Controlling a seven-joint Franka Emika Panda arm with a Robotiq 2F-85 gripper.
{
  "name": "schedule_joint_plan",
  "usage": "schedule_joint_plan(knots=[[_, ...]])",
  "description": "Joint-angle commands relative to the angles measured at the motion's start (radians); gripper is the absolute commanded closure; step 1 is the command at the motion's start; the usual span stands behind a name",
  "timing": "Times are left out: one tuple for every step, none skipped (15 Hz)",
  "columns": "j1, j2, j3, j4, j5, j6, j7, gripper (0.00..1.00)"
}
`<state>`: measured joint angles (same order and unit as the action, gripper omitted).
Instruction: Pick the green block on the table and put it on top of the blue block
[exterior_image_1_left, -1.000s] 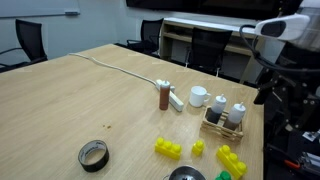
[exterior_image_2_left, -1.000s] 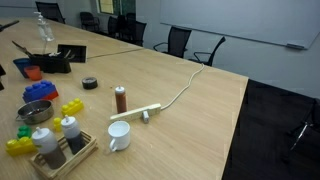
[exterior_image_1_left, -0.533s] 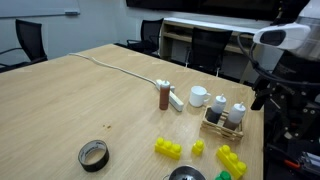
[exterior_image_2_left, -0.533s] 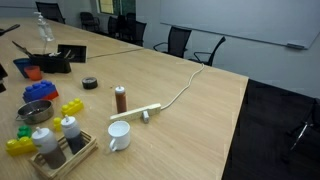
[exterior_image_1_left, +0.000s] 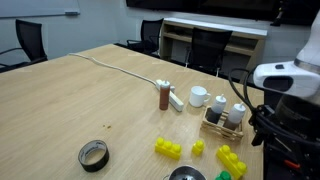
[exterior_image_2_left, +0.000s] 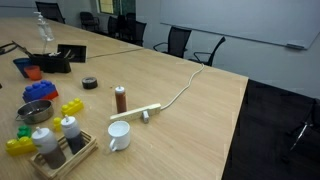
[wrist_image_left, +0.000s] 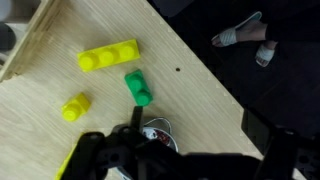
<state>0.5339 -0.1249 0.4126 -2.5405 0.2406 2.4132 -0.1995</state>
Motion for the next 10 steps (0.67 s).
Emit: schedule_joint_plan(knots=[[0.015, 0.088, 0.022, 0.003, 0.014, 0.075, -0.149, 0.00], [0.014, 0.110, 0.031, 0.002, -0.019, 0.082, -0.156, 0.00], [0.006, 0.127, 0.037, 0.003, -0.073, 0.072, -0.138, 0.00], [0.004, 0.109, 0.041, 0.000, -0.026, 0.058, -0.116, 0.00], [0.002, 0.126, 0.043, 0.000, -0.052, 0.060, -0.116, 0.00], [0.000, 0.134, 0.044, 0.002, -0.063, 0.062, -0.116, 0.00], [0.000, 0.135, 0.044, 0.003, -0.067, 0.062, -0.117, 0.00], [0.000, 0.134, 0.044, 0.004, -0.068, 0.062, -0.118, 0.00], [0.000, 0.133, 0.044, 0.004, -0.068, 0.062, -0.118, 0.00], [0.000, 0.144, 0.044, 0.009, -0.073, 0.072, -0.129, 0.00]])
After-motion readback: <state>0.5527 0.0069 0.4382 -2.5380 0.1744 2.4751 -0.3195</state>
